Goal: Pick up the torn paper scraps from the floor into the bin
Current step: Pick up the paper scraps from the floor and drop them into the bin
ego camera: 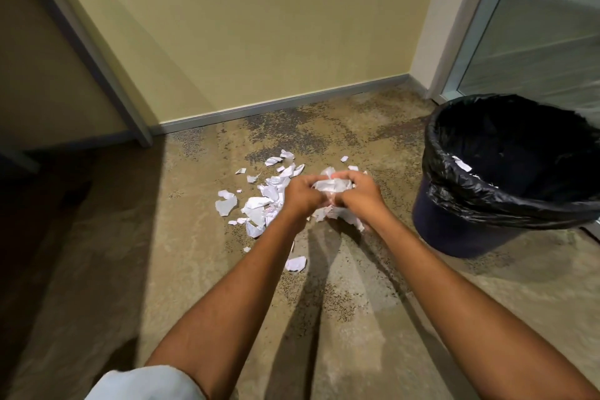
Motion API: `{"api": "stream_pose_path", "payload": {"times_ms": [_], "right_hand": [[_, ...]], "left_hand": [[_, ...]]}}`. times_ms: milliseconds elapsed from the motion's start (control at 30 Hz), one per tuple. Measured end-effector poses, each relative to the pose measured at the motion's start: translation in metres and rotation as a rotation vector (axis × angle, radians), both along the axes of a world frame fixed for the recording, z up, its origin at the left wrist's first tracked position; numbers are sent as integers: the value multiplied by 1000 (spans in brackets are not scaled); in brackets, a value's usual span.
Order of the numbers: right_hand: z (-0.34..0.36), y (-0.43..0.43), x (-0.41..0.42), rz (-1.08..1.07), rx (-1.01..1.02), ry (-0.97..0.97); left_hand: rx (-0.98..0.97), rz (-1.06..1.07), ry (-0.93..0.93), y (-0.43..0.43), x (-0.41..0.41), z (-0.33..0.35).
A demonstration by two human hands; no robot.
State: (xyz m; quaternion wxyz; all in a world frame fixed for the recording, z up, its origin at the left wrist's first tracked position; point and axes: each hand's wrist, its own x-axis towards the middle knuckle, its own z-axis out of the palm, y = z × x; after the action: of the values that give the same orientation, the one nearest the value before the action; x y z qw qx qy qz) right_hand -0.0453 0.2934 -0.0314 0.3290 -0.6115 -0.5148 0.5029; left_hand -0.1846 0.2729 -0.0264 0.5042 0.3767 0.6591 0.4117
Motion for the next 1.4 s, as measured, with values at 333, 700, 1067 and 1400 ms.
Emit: {"api": "stream_pose_path", "payload": {"times_ms": [333,700,1067,1400], "right_hand": [[141,8,73,-63,228,291],[192,-2,186,-357,366,208],[140,22,249,-449,137,-84],[148,18,243,-583,305,-388]], "left_hand": [[267,-179,-211,28,51,136],[362,-449,-286,57,179,165],[194,-589,-93,72,222,140],[278,-618,101,82,206,145]]}}
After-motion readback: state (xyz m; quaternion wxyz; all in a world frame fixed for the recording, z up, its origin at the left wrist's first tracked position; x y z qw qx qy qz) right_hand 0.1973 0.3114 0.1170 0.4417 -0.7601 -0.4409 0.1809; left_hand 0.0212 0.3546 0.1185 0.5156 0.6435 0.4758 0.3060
